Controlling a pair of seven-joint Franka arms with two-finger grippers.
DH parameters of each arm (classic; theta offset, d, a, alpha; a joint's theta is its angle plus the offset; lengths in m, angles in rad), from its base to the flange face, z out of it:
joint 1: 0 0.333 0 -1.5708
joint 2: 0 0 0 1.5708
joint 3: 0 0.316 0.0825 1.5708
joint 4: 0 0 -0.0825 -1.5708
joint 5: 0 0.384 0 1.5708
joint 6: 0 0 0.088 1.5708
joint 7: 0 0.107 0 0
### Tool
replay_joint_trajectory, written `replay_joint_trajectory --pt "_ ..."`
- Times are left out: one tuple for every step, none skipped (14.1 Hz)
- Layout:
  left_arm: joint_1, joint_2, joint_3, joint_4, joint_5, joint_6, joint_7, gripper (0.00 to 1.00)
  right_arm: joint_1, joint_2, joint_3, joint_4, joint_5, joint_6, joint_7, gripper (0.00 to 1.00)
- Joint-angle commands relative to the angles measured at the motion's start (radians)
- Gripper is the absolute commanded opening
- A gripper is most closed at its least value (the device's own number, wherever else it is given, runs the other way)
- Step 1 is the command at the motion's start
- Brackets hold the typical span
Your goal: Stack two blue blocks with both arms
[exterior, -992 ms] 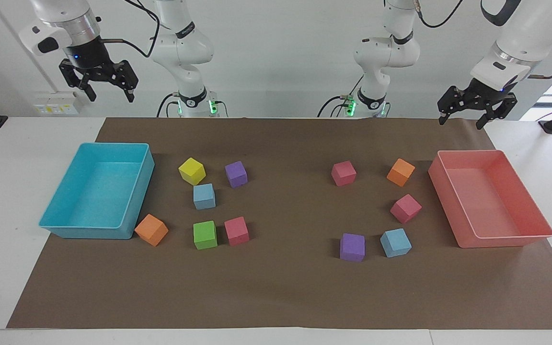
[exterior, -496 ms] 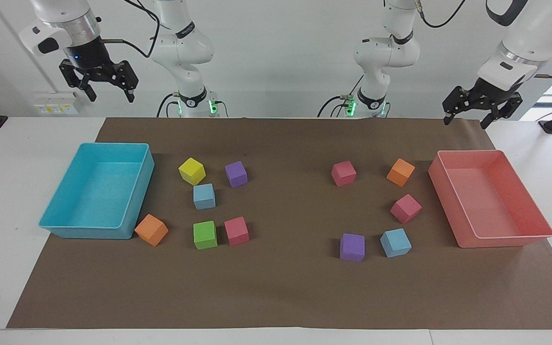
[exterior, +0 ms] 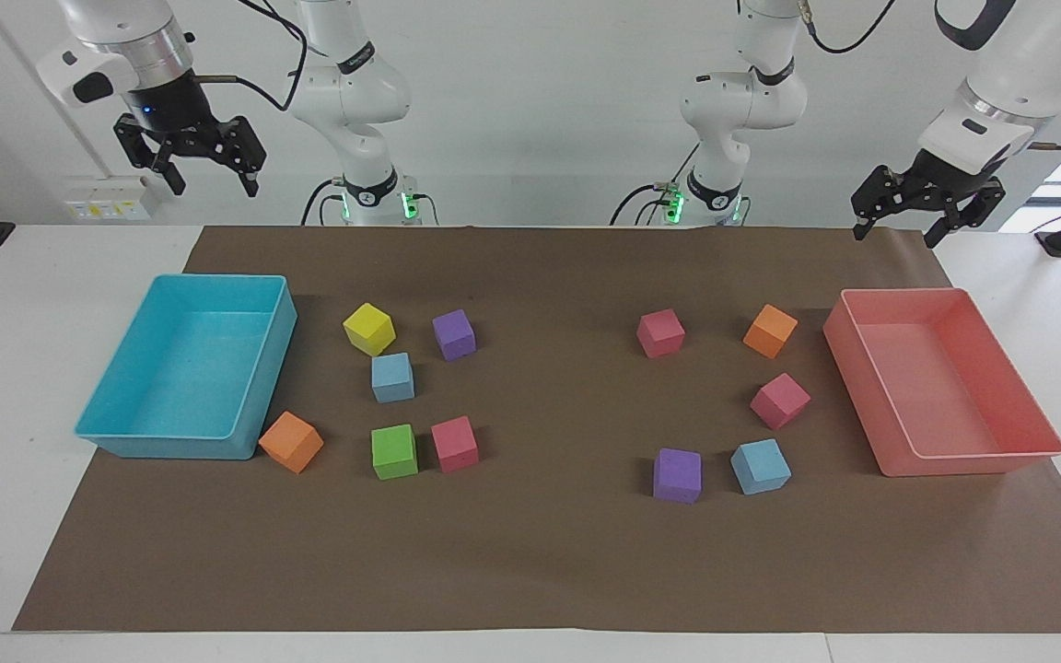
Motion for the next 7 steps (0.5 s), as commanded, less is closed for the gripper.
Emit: replay_joint_trajectory --pt "0.013 0.006 -0.010 0.018 0.008 -0.022 0.007 1.00 0.000 -0.023 0.007 -0.028 -0.004 0.019 -0.009 1.00" --pt "0.013 0.006 -0.010 0.018 0.008 -0.022 0.007 1.00 0.000 -0.023 0.007 -0.028 -0.002 0.018 -0.007 1.00" --pt "0.015 0.006 -0.010 0.018 0.008 -0.022 0.007 1.00 0.000 -0.023 0.007 -0.028 -0.002 0.016 -0.007 1.00" --pt "0.015 0.006 -0.010 0.018 0.008 -0.022 0.007 1.00 0.000 -0.023 0.007 -0.026 -0.002 0.012 -0.009 1.00" --pt "0.013 0.006 -0.010 0.018 0.008 -0.022 0.007 1.00 -0.001 -0.023 0.007 -0.023 -0.002 0.010 -0.015 1.00" --pt "0.013 0.006 -0.010 0.018 0.008 -0.022 0.007 1.00 0.000 -0.021 0.007 -0.021 -0.002 0.012 -0.015 1.00" --pt "0.013 0.007 -0.010 0.018 0.008 -0.022 0.007 1.00 0.000 -0.021 0.007 -0.021 -0.002 0.013 -0.013 1.00"
